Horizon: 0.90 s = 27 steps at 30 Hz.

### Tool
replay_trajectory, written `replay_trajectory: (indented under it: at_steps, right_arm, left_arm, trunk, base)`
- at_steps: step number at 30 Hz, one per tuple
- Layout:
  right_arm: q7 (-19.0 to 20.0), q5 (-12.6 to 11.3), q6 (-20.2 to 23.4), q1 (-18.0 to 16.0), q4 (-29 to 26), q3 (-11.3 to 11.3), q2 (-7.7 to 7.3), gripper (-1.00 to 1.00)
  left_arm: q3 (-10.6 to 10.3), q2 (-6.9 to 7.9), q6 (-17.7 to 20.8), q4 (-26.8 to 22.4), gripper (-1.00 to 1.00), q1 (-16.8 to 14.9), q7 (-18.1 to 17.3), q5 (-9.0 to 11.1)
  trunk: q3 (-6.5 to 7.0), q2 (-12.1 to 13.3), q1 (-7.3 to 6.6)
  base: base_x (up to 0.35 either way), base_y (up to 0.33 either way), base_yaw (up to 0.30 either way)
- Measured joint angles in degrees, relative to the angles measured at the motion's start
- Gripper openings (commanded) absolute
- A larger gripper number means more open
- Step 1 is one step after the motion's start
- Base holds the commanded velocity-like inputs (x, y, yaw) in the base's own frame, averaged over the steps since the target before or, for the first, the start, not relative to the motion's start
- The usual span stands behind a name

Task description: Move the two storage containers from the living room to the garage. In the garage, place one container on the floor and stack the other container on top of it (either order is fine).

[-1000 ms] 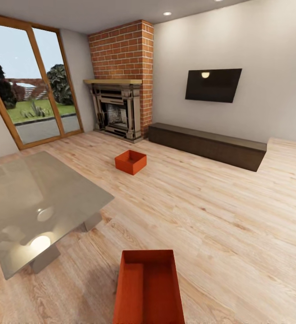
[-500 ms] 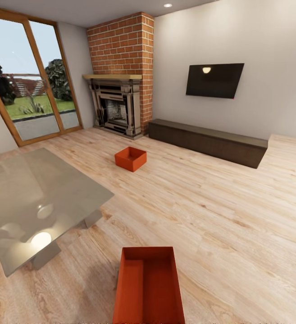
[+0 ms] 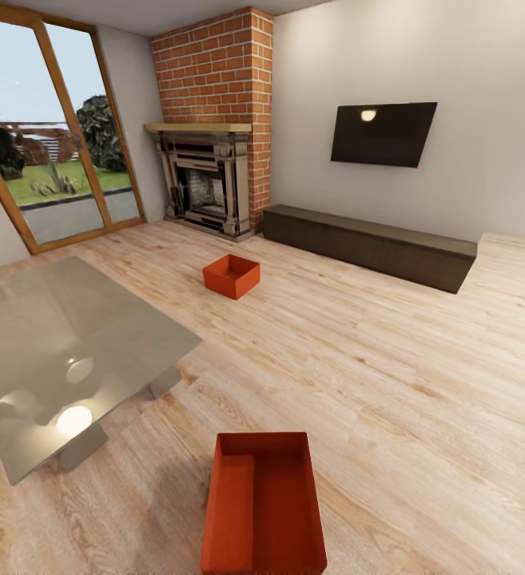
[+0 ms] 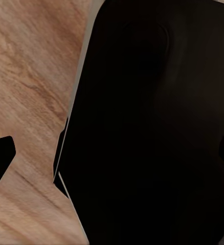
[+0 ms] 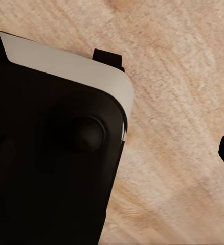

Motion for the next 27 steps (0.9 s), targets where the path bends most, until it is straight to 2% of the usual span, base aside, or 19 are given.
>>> replay_trajectory:
  at_steps: [27]
  right_arm:
    - [0.00, 0.00, -0.01, 0.00, 0.00, -0.06, 0.00, 1.00]
  left_arm:
    - [-0.01, 0.00, 0.00, 0.00, 1.00, 0.00, 0.00, -0.01]
  trunk:
    - [-2.49, 0.00, 0.00]
  base:
    - [0.000, 0.000, 0.000]
